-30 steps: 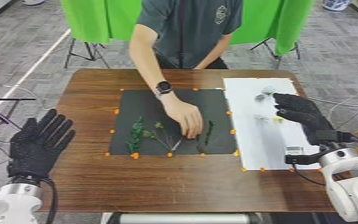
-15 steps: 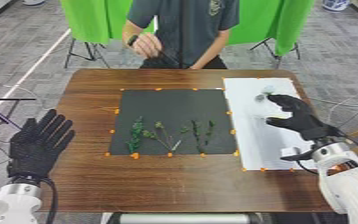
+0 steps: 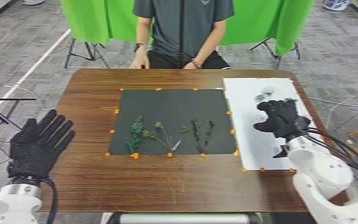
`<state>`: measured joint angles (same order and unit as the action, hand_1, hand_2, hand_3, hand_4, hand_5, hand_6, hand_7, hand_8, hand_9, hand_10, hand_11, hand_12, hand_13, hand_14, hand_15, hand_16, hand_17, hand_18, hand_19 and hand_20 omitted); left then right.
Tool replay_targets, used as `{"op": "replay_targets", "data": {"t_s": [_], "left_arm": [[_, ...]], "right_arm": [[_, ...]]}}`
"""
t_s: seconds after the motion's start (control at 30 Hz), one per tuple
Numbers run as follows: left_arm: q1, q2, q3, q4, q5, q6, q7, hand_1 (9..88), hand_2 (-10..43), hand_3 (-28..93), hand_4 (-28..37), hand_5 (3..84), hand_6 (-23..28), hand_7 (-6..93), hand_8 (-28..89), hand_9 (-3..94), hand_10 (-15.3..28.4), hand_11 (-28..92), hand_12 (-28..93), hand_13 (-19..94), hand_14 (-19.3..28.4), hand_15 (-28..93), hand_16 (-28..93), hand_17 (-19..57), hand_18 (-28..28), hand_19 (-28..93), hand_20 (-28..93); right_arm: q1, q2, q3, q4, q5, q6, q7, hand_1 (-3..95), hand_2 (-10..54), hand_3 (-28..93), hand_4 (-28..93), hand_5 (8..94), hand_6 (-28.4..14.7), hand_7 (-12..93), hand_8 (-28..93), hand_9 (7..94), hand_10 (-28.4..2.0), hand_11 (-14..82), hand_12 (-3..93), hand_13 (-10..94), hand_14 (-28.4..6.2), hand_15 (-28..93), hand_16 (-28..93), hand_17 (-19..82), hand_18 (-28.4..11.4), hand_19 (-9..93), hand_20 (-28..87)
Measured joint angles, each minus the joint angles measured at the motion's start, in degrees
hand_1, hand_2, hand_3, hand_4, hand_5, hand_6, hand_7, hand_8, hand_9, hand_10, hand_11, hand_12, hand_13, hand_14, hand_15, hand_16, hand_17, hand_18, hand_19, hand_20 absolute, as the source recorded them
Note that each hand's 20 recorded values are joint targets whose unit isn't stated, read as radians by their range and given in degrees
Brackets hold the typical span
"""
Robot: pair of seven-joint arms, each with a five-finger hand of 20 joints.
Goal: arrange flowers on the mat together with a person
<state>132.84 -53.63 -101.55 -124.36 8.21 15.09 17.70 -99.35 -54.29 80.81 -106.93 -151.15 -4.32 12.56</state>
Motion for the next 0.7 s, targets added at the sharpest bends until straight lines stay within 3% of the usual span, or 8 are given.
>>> {"op": "replay_targets", "data": {"t_s": [0.2,0.3,0.53,0.63,0.7], "left_arm": [[0.0,-0.12,0.0,0.0,0.01,0.04,-0.06,30.2,10.2,73,-28.2,44.6,7.3,9.6,-8,39.4,13.5,13,9,30,13.5,17,-3,-2.4,12.8,25,13],[0.1,-0.15,-0.06,0.0,0.03,0.05,-0.22,30.2,10.2,73,-28.1,44.6,7.3,9.6,-8,39.4,13.6,13,9,30,13.6,17,-3,-2.4,12.8,25,13],[0.0,-0.23,-0.08,0.05,0.19,0.06,-0.93,30.2,10.2,73,-28.2,44.6,7.3,9.5,-8,39.4,13.5,13,9,30,13.7,17,-3,-2.4,12.8,25,13],[0.0,-0.24,-0.08,0.06,0.19,0.06,-0.96,30.2,10.2,73,-28.2,44.6,7.3,9.5,-8,39.4,13.5,13,9,30,13.7,17,-3,-2.4,12.8,25,13],[0.1,-0.28,-0.08,0.06,0.19,0.06,-0.95,30.2,10.2,73,-28.2,44.6,7.3,9.6,-8,39.5,13.5,13,9,30,13.7,17,-3,-2.4,12.8,25,13]], "right_arm": [[2.9,-0.6,-3.1,2.1,-2.1,0.4,2.6,37.3,-9.5,79,-28,52.1,-0.9,23,-16,56.0,-12.0,20.0,16.0,44,-10.4,44,16,18,-18.9,65,15],[3.0,-0.8,-3.1,2.5,-2.0,0.3,3.0,39.2,-9.5,78,-28,53.4,-0.4,24,-16,57.3,-11.7,20.3,15.9,46,-10.2,45,16,18,-18.9,65,15],[4.2,-0.8,-4.2,4.4,-1.2,-3.6,4.2,48.3,-9.5,71,-28,61.6,3.5,31,-15,69.0,-9.1,23.0,17.6,54,-8.5,51,20,21,-18.7,68,17],[5.0,-0.8,-4.8,5.3,-0.7,-2.1,4.5,58.1,-9.5,59,-28,64.6,3.5,39,-10,77.4,-7.2,11.7,31.9,57,-6.9,49,30,22,-18.4,68,19],[5.2,-0.8,-5.4,5.9,-0.5,-0.5,4.5,60.5,-9.5,59,-28,67.2,3.8,42,-8,81.2,-6.5,9.2,37.2,59,-5.6,46,36,23,-18.3,68,20]]}}
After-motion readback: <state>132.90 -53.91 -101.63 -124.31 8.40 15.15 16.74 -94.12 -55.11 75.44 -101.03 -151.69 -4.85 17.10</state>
